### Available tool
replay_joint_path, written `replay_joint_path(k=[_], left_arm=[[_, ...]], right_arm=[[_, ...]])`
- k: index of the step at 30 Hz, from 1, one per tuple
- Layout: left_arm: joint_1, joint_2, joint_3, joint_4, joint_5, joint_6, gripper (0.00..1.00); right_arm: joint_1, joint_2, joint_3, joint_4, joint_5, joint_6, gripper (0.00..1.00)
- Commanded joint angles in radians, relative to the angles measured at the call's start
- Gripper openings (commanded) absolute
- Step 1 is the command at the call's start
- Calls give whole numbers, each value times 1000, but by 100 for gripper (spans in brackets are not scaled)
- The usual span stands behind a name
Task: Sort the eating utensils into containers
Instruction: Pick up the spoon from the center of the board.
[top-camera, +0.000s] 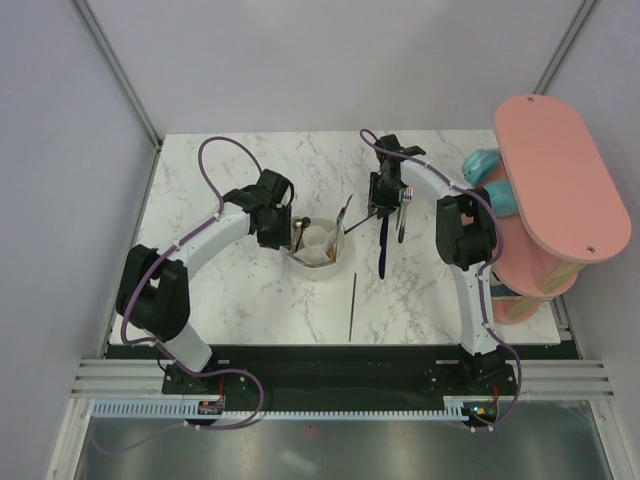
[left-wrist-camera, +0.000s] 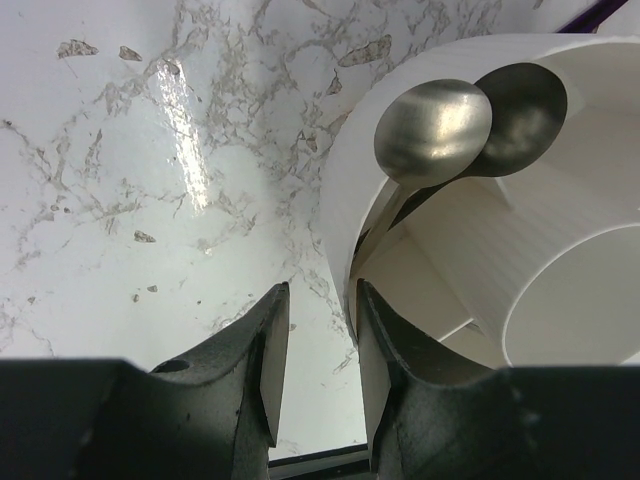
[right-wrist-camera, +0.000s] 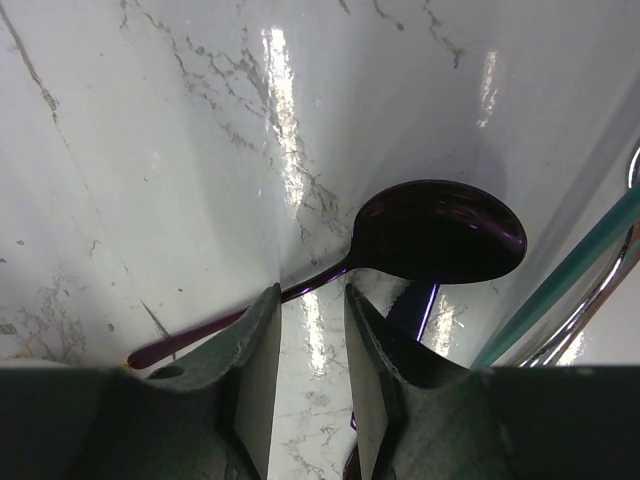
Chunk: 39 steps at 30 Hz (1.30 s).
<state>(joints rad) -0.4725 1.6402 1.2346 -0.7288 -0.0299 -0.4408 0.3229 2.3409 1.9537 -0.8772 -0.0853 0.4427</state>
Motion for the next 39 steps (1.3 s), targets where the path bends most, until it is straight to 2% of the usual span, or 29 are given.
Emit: replay_joint_path(k=[1, 5, 8, 9, 12, 17, 24, 31, 36, 39], left_arm=[[6, -48, -9, -14, -31, 1, 40], [6, -45, -1, -14, -31, -1, 40], [6, -45, 2, -15, -34, -1, 40], [6, -45, 2, -15, -34, -1, 40], [6, -48, 0, -14, -34, -3, 40], [6, -36, 11, -17, -34, -1, 40], [6, -22, 28, -23, -27, -1, 40], [6, -25, 31, -49, -34, 7, 40], [6, -29, 37, -75, -44, 17, 40], [6, -28, 45, -81, -47, 16, 40]], right_arm=[[-24, 104, -6, -101, 38, 8, 39], [-31, 150, 86, -109, 26, -18, 38], [-30, 178, 114, -112, 4, -27, 28], [-31, 185, 114, -112, -5, -29, 19], [-30, 195, 111, -109, -25, -35, 7], [-27, 164, 74, -57, -5, -55, 0], [-30, 175, 137, -49, 130, -87, 0], [-33, 241, 264, -48, 156, -85, 2], [-36, 291, 336, -45, 119, -75, 3], [-38, 288, 341, -31, 59, -72, 19]])
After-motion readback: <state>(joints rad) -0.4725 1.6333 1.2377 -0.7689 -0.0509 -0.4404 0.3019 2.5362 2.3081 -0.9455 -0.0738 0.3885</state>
